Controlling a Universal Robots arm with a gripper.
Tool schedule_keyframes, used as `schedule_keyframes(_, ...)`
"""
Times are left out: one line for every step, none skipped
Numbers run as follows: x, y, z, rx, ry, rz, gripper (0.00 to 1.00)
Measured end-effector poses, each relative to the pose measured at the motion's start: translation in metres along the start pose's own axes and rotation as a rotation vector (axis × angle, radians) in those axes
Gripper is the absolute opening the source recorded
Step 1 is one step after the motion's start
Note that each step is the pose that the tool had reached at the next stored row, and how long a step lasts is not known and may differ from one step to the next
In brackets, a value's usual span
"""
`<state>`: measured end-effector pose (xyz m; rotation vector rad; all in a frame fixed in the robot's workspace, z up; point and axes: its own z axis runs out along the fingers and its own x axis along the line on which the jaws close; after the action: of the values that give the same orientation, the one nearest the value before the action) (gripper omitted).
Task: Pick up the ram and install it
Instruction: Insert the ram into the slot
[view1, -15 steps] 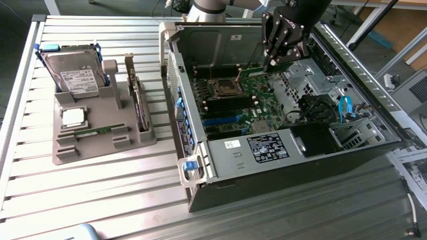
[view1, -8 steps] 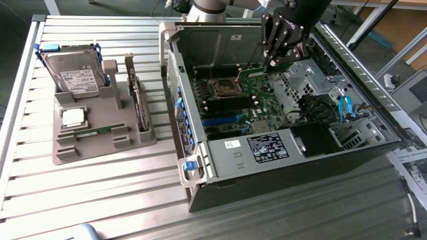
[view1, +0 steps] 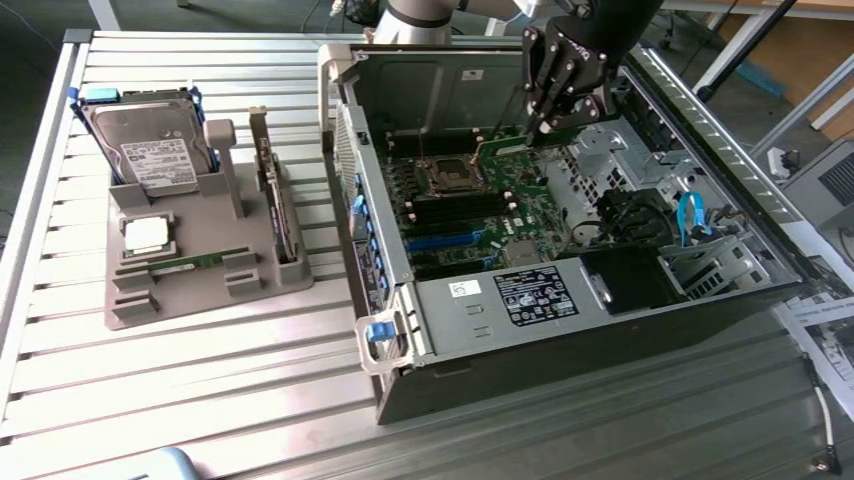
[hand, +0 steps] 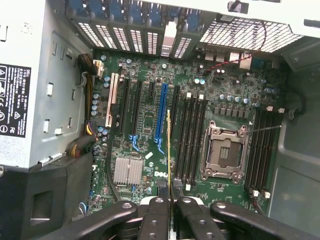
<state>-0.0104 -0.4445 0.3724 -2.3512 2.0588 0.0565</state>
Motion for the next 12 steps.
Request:
schedule_keyframes(0.0000, 0.0000, 0.0002, 0.0000, 0.0000, 0.000, 0.13)
schedule_keyframes(0.0000, 0.0000, 0.0004, 0.0000, 0.0000, 0.000, 0.13)
schedule_keyframes(0.0000, 0.0000, 0.0006, 0.0000, 0.0000, 0.000, 0.13)
schedule_keyframes(0.0000, 0.0000, 0.0008, 0.0000, 0.0000, 0.000, 0.13)
schedule_keyframes(0.0000, 0.0000, 0.0011, 0.0000, 0.0000, 0.000, 0.13)
schedule_keyframes(0.0000, 0.0000, 0.0014, 0.0000, 0.0000, 0.000, 0.13)
schedule_keyframes(0.0001, 0.0000, 0.0018, 0.0000, 0.0000, 0.000, 0.13)
schedule_keyframes(0.0001, 0.0000, 0.0021, 0.0000, 0.0000, 0.000, 0.13)
schedule_keyframes(0.0001, 0.0000, 0.0024, 0.0000, 0.0000, 0.000, 0.13)
schedule_keyframes(0.0001, 0.0000, 0.0029, 0.0001, -0.0001, 0.000, 0.13)
schedule_keyframes(0.0001, 0.0000, 0.0032, 0.0000, 0.0000, 0.000, 0.13)
schedule_keyframes(0.0001, 0.0000, 0.0036, 0.0000, 0.0000, 0.000, 0.13)
